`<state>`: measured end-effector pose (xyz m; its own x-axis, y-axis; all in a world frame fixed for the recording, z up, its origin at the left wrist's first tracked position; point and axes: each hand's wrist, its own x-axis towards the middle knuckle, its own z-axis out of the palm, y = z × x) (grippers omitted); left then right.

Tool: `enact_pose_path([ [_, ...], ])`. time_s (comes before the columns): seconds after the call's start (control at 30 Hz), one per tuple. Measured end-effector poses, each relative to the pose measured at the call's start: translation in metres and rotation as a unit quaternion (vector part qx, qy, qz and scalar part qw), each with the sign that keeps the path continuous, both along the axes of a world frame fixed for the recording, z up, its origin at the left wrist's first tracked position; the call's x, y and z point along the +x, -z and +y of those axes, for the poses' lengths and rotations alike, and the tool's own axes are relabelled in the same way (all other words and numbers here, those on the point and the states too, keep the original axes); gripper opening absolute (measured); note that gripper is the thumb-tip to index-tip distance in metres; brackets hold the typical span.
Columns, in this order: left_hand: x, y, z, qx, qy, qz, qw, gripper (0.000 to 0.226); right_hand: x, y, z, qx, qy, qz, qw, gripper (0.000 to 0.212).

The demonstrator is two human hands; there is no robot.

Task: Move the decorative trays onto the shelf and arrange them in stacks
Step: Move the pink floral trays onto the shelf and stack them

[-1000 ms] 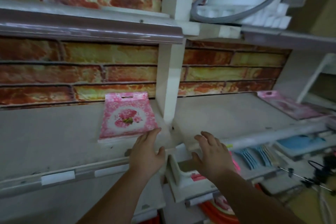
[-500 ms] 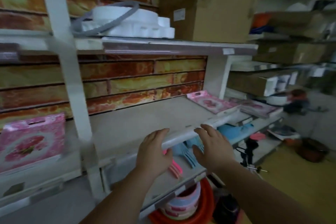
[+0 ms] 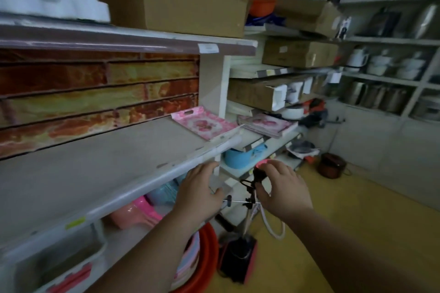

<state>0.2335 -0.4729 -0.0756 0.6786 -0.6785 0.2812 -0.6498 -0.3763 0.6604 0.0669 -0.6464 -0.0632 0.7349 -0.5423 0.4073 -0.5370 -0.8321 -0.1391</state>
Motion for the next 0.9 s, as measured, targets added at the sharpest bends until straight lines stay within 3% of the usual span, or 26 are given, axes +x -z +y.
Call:
enact_pose_path([
  [0.2, 0.014, -0.001, -0.102, -0.048, 0.033, 0.164, 0.985, 0.066, -0.008, 0.006, -0.052, 0.018, 0.076, -0.021, 0.997, 0.059],
  [0.4, 0.037, 0.002, -0.199, -0.104, 0.070, 0.306, 0.944, 0.073, 0.025, -0.007, -0.121, 0.005, 0.136, 0.000, 0.991, 0.066],
  [0.5, 0.074, 0.003, -0.237, -0.134, 0.041, 0.361, 0.922, 0.068, 0.062, -0.014, -0.163, 0.013, 0.142, -0.001, 0.990, 0.068],
  [0.6, 0.114, 0.024, -0.263, -0.163, -0.001, 0.456, 0.875, 0.053, 0.108, -0.012, -0.197, 0.028, 0.137, -0.022, 0.990, 0.069],
  [0.67, 0.135, 0.045, -0.275, -0.162, -0.004, 0.510, 0.845, 0.057, 0.140, -0.005, -0.213, 0.049, 0.137, -0.025, 0.989, 0.073],
  [0.9, 0.192, 0.075, -0.313, -0.234, -0.066, 0.636, 0.732, 0.042, 0.241, 0.031, -0.245, 0.121, 0.108, -0.008, 0.987, 0.077],
])
